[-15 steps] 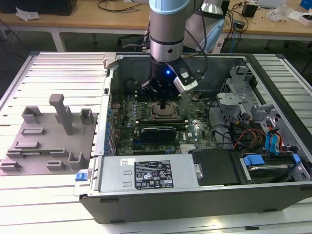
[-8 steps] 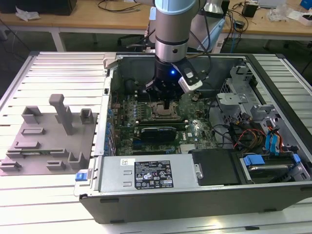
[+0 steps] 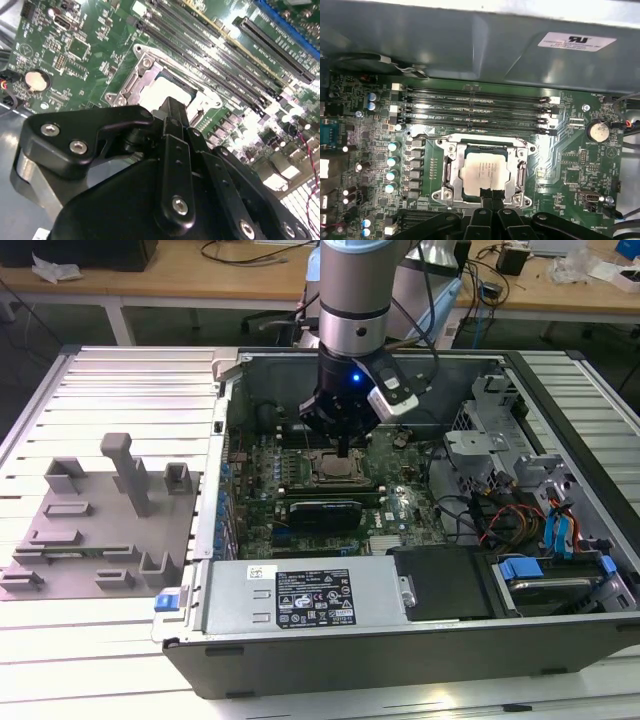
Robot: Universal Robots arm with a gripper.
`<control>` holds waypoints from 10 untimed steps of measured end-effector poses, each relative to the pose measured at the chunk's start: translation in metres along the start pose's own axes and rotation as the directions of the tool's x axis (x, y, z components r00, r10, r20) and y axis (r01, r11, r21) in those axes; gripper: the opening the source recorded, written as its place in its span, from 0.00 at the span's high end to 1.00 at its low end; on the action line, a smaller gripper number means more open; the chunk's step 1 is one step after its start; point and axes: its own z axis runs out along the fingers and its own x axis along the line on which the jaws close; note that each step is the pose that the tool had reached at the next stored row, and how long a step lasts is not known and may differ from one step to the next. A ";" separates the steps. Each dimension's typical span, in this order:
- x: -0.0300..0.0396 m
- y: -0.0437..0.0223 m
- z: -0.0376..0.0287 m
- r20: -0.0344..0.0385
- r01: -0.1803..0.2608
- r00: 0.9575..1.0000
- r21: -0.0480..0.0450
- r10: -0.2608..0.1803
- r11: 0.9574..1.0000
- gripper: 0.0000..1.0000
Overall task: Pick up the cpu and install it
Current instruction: 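Close the cpu cover, then install the first cpu locking lever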
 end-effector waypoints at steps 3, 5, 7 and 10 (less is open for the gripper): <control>0.0000 0.0000 -0.0003 0.000 0.000 1.000 0.000 0.000 1.000 0.89; 0.0000 0.0000 -0.0006 0.000 0.000 1.000 0.000 0.000 1.000 0.89; 0.0000 0.0000 -0.0006 0.000 0.000 1.000 0.000 0.000 1.000 0.89; 0.0000 0.0000 -0.0007 0.000 0.000 1.000 0.000 0.000 1.000 0.89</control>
